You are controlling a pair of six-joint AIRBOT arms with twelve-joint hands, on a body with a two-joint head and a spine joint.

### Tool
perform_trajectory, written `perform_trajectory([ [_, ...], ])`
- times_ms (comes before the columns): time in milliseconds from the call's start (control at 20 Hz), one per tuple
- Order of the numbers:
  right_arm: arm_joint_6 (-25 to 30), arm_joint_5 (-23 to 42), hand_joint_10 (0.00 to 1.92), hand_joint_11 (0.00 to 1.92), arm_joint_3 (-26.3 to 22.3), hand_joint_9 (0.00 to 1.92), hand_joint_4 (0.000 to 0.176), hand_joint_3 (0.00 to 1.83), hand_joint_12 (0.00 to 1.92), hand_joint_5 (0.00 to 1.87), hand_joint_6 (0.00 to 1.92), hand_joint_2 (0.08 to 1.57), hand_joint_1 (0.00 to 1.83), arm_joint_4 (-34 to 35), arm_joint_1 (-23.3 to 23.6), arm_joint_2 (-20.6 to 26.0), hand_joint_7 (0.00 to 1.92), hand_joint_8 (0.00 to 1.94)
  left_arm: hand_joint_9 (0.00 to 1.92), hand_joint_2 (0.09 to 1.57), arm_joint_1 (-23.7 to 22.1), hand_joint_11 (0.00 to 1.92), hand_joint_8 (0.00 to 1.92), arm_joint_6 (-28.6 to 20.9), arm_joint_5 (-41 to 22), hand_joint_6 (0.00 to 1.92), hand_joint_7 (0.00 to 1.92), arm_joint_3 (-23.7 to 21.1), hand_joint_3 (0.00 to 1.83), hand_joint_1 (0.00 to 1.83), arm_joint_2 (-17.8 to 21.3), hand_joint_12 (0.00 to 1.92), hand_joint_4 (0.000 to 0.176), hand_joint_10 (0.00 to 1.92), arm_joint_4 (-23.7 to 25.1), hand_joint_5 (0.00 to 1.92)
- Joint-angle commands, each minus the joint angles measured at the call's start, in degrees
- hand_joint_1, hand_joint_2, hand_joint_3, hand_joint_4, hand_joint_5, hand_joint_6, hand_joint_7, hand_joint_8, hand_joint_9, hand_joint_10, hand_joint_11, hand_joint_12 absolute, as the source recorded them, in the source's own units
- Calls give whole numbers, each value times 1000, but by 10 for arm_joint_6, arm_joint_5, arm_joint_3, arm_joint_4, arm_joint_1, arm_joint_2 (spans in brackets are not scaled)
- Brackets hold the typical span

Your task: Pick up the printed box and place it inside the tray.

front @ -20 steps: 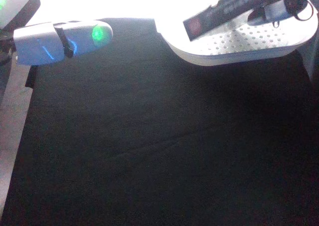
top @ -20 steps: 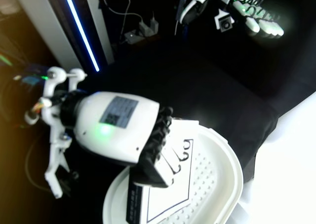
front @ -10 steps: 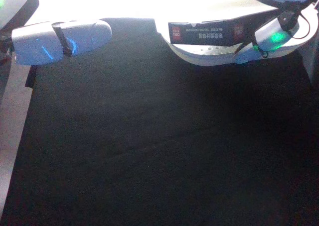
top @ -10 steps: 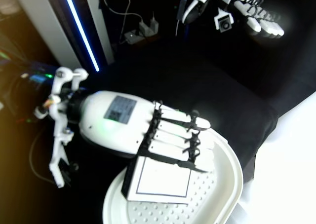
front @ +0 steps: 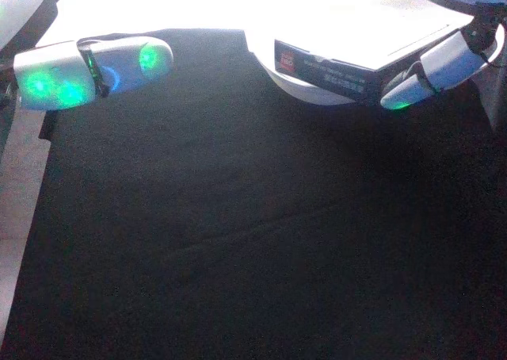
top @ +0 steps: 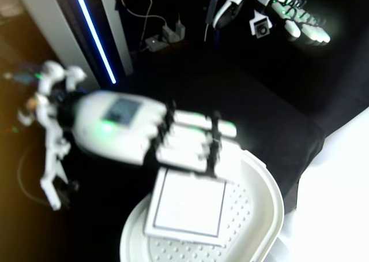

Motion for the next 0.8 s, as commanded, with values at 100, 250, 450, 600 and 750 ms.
perform_trajectory([
  [100,-3,127,0,0,-30,0,176,0,0,0,0,622,665,-11,8,24,0,0,0,845,7,0,0,-10,-87,0,0,-3,12,1,4,0,149,0,0,0],
  [250,7,187,0,0,-55,0,176,31,0,0,0,709,767,-14,4,51,0,0,0,834,17,0,0,-10,-107,0,0,-10,4,7,10,0,168,0,1,0],
  [450,109,289,0,0,-54,0,176,50,0,0,0,788,790,-4,-36,76,0,0,0,781,31,0,0,-9,-146,0,0,-26,0,24,21,0,176,0,7,0],
  [600,115,341,0,0,-58,0,176,77,0,0,0,1229,351,25,-74,84,0,0,0,757,46,0,0,-9,-171,0,0,-35,0,55,27,0,176,0,8,0],
  [750,115,373,0,1,-65,0,176,18,480,0,0,729,665,50,-99,91,0,0,0,743,55,0,0,-9,-190,0,0,-42,0,108,31,0,176,0,8,0],
])
